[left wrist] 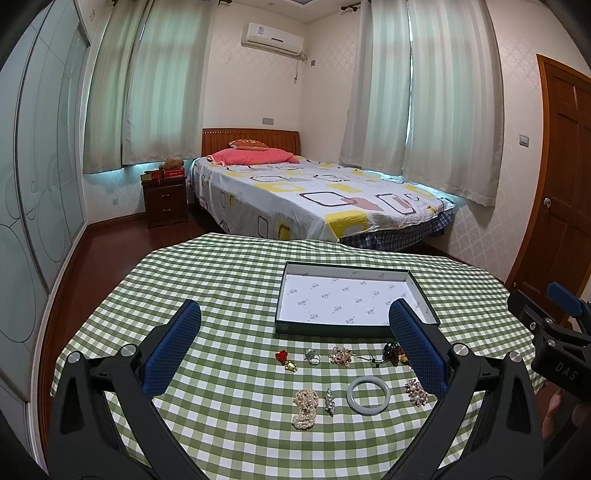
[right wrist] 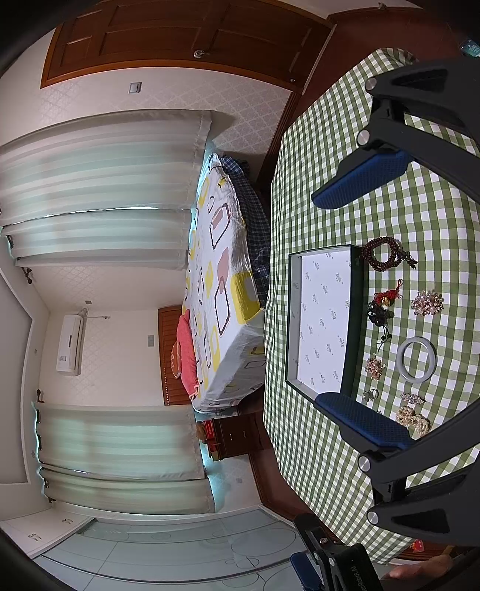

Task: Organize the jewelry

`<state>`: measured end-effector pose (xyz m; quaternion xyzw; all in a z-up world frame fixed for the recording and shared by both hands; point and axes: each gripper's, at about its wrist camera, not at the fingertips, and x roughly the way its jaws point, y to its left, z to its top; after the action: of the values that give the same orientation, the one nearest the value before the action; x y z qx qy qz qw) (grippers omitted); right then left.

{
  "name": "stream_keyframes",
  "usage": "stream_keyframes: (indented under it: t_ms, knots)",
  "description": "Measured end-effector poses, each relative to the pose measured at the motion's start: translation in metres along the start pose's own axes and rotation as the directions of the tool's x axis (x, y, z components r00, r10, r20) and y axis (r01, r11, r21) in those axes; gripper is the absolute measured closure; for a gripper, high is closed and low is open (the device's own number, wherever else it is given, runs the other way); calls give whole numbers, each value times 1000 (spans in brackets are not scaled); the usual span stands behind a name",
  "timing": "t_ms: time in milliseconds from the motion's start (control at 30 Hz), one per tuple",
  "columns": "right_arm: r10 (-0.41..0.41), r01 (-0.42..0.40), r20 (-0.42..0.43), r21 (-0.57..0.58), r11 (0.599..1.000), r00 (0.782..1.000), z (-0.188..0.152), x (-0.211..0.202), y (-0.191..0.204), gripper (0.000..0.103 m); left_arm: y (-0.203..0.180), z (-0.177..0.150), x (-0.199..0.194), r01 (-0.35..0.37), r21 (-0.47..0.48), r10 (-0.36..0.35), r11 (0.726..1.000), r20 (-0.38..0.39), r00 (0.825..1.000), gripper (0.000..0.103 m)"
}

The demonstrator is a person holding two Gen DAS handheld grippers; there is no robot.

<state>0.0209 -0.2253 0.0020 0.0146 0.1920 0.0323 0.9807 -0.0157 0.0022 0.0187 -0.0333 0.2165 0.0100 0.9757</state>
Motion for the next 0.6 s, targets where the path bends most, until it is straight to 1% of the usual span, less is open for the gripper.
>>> stream_keyframes:
  t_ms: [167,233,600]
  knots:
    - [0,0,1,0,1000,1000,-1,0,0,6,2,1,1,-1,-5,1,1000,-4,1000,4]
    - [0,0,1,0,1000,1000,-1,0,0,6,1,-4,1,-3,-6,3,1000,-2,1000,4]
    - [1,-1,0,0,1000,1000,-3,2,1,6,0,-8,3,-6,-8,6,1000,-10,1000,4]
